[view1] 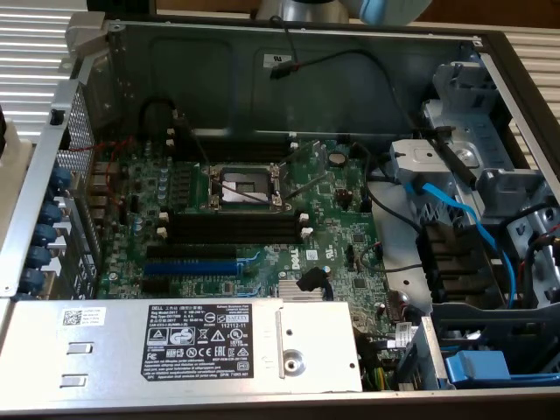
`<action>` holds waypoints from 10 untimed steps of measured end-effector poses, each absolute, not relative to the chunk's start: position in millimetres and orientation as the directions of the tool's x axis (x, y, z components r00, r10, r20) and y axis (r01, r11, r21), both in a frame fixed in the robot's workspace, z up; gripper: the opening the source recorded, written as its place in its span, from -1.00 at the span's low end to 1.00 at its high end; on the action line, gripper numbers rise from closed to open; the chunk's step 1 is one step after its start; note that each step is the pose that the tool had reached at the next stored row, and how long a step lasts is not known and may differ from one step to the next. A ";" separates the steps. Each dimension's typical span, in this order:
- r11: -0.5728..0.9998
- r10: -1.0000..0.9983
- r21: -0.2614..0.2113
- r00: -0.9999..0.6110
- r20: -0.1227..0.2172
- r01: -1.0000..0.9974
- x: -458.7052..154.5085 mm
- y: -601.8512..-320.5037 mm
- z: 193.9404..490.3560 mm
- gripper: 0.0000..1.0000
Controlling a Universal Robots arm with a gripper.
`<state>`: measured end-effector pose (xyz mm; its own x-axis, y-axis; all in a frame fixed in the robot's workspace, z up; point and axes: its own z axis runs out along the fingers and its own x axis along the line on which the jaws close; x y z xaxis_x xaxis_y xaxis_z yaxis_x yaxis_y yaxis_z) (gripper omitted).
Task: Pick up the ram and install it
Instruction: 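Pick up the ram and move it above insertion slot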
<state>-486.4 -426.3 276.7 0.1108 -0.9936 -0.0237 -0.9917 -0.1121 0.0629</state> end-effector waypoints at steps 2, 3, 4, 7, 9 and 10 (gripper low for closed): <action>-0.113 -0.994 0.053 0.112 -0.020 -0.992 -488.6 -426.3 275.8 -0.79; -0.113 -0.994 0.043 0.112 -0.018 -0.993 -490.2 -426.3 275.4 -0.79; -0.113 -0.994 0.033 0.112 -0.016 -0.993 -492.0 -426.3 275.2 -0.79; -0.113 -0.994 0.006 0.113 -0.012 -0.994 -497.2 -427.0 273.6 -0.79; -0.113 -0.994 0.004 0.113 -0.012 -0.994 -497.4 -432.0 271.0 -0.79; -0.113 -0.994 0.003 0.113 -0.012 -0.994 -497.5 -433.9 269.3 -0.79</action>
